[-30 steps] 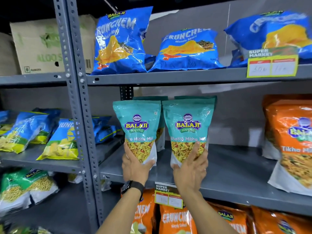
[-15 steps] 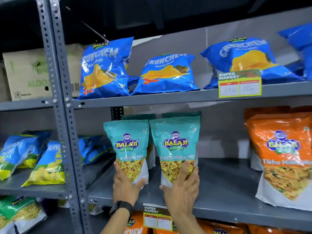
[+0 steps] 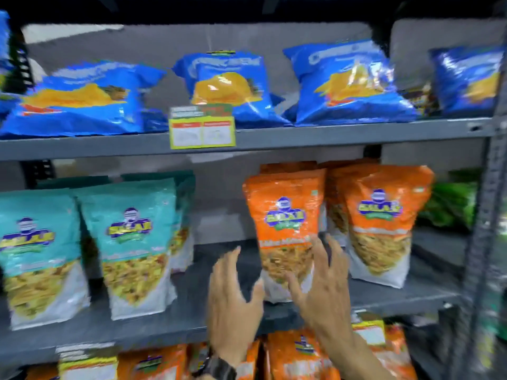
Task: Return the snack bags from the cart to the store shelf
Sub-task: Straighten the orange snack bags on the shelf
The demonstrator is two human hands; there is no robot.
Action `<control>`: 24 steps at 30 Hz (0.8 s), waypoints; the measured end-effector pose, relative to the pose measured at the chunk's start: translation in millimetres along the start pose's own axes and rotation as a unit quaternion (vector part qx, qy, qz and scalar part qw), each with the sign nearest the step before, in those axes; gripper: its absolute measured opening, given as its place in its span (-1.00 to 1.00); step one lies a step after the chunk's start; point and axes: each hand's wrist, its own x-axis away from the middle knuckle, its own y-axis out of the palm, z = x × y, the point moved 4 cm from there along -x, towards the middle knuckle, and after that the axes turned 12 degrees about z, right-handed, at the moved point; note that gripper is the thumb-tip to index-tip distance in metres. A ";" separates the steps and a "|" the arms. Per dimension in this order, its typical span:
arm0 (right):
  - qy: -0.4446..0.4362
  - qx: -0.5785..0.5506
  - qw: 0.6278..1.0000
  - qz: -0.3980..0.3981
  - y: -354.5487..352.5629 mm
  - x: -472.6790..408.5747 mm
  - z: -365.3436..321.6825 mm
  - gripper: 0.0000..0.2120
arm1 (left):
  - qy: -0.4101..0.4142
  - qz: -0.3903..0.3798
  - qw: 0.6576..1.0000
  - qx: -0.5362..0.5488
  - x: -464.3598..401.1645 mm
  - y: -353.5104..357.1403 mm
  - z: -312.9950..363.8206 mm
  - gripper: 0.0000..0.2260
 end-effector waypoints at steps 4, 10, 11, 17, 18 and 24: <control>0.102 0.111 0.988 -0.018 -22.1 -27.1 99.5 0.08 | -0.103 -0.063 0.992 0.020 30.9 79.4 46.4 0.22; 0.142 0.110 0.978 -0.109 -30.0 -69.0 180.0 0.41 | -0.118 -0.043 0.987 -0.102 40.4 142.0 71.8 0.34; 0.147 0.105 0.977 -0.114 -27.3 -67.7 172.0 0.43 | -0.115 -0.048 0.986 -0.111 37.6 143.8 66.5 0.34; 0.168 0.044 0.979 -0.105 -20.0 -68.1 189.1 0.36 | -0.104 -0.049 0.987 -0.115 39.2 162.7 71.0 0.32; 0.170 0.030 0.979 -0.106 -21.3 -70.6 197.8 0.35 | -0.106 -0.049 0.987 -0.113 39.1 164.3 72.2 0.32; 0.177 -0.024 0.977 -0.114 -33.3 -79.3 233.9 0.33 | -0.095 -0.059 0.989 -0.096 40.4 174.5 75.5 0.32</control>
